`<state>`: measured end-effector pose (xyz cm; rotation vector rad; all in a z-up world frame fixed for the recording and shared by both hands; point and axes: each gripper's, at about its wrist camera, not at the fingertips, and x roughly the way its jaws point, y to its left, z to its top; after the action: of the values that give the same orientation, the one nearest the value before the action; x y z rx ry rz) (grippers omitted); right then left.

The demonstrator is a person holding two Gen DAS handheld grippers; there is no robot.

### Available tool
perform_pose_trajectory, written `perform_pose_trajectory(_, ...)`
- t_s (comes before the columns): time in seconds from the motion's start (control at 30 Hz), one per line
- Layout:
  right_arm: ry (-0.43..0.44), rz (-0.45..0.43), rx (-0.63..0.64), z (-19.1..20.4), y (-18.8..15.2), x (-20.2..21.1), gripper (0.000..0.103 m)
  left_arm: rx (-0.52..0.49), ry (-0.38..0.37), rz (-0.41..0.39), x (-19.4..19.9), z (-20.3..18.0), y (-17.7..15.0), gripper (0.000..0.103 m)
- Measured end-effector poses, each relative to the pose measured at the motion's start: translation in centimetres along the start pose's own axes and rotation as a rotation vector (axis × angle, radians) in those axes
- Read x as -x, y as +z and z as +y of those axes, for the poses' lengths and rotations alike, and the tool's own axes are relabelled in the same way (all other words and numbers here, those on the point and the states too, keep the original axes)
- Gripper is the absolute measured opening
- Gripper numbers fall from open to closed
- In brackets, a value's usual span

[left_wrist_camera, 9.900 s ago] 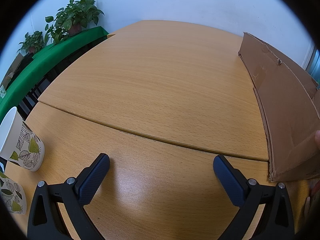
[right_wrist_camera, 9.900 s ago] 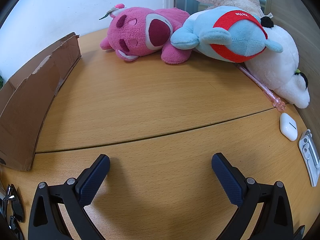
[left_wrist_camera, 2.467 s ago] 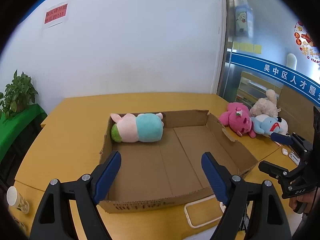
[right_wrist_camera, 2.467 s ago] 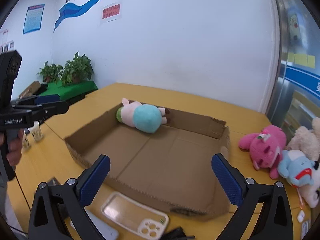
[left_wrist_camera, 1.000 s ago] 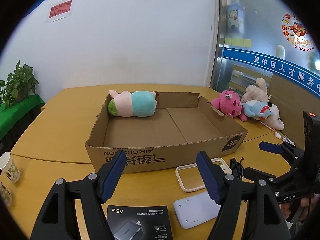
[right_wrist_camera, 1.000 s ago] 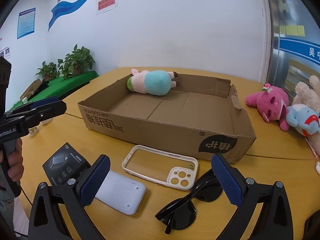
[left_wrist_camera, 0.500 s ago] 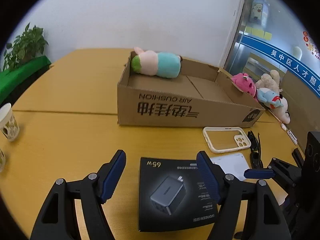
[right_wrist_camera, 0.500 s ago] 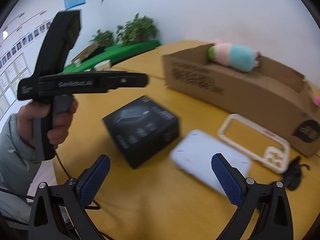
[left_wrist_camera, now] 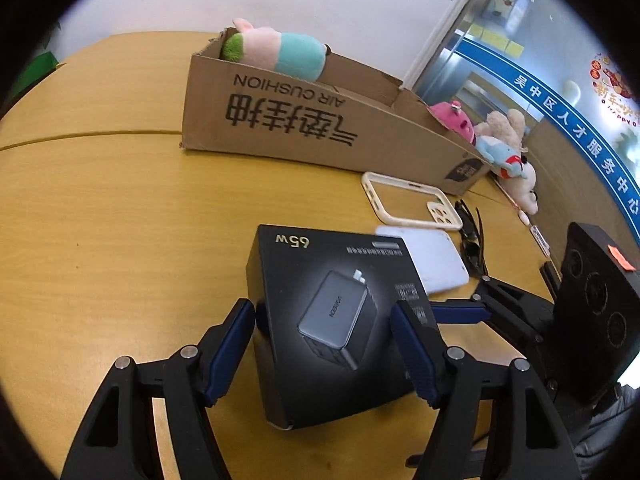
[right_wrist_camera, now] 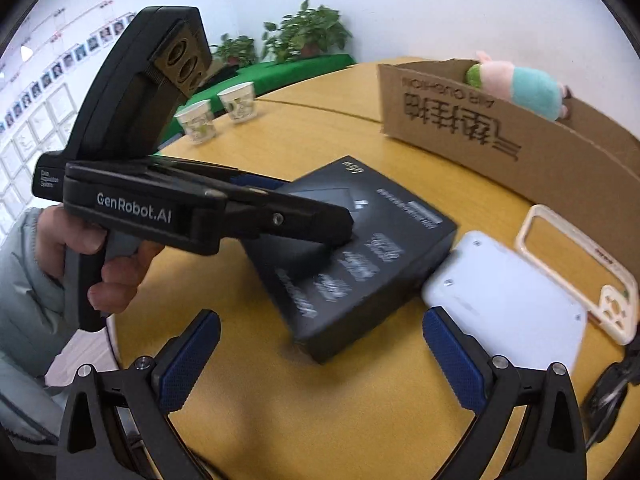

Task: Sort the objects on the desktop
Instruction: 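Grasp the black charger box with the left gripper and lift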

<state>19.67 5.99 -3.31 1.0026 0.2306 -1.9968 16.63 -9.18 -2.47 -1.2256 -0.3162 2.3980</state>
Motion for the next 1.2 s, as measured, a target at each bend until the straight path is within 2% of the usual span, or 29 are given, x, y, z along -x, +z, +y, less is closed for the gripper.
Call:
perform_pose_trajectory(0.1,0.055,0.011,0.028,0.6,-0.5,0.7,0.103,-0.005,-0.014,0.018,0.4,-0.8,-1.0,0.07)
perform_pose_trajectory(0.17,0.018,0.019,0.06,1.1,-1.2,1.1,0.102,-0.006,-0.036,0.037,0.6,-1.4,-1.7,0.07)
perform_pose_trajectory(0.27,-0.04,0.0,0.076,1.1,-1.7,2.4,0.102,0.018,-0.023,0.039,0.8,-1.4,-1.7,0.07)
perform_pose_trajectory(0.33,-0.079,-0.025,0.108,1.1,-1.5,3.0,0.103,0.049,0.005,0.02,0.8,-0.8,-1.2,0.069)
perform_pose_trajectory(0.43,-0.108,-0.01,0.147,0.9,-0.2,1.8,0.102,0.113,-0.005,0.01,0.2,0.4,-0.4,0.069)
perform_pose_trajectory(0.53,-0.079,0.037,0.151,0.8,0.8,-0.5,0.099,0.158,-0.044,0.003,-0.5,1.4,-0.3,0.07)
perform_pose_trajectory(0.6,-0.05,0.029,0.16,1.2,0.7,-0.2,0.099,0.159,-0.039,0.004,-0.2,1.6,-0.5,0.07)
perform_pose_trajectory(0.67,0.037,-0.003,0.156,1.4,0.2,1.1,0.099,0.157,-0.065,0.019,0.2,1.9,-0.8,0.068)
perform_pose_trajectory(0.7,0.044,-0.014,0.154,1.4,0.0,1.6,0.099,0.173,-0.081,0.027,0.3,2.3,-1.0,0.068)
perform_pose_trajectory(0.77,0.013,0.001,0.156,1.3,-0.5,1.4,0.099,0.223,-0.112,0.03,0.3,2.9,-1.5,0.069)
perform_pose_trajectory(0.83,-0.021,0.066,0.171,1.2,-0.8,0.1,0.097,0.221,-0.115,0.039,0.3,2.5,-1.7,0.068)
perform_pose_trajectory(0.9,-0.032,0.1,0.184,1.7,-0.7,-1.0,0.088,0.212,-0.093,0.037,0.3,2.1,-1.6,0.068)
perform_pose_trajectory(0.93,-0.068,0.099,0.191,1.9,-0.7,-1.2,0.087,0.216,-0.087,0.032,0.4,2.2,-1.6,0.068)
perform_pose_trajectory(1.1,-0.117,0.095,0.166,1.8,0.0,-1.5,0.085,0.187,-0.058,0.018,1.1,1.1,-0.7,0.058)
perform_pose_trajectory(1.2,-0.148,0.055,0.15,1.5,0.5,-0.2,0.085,0.146,-0.06,-0.038,2.1,-0.4,1.3,0.058)
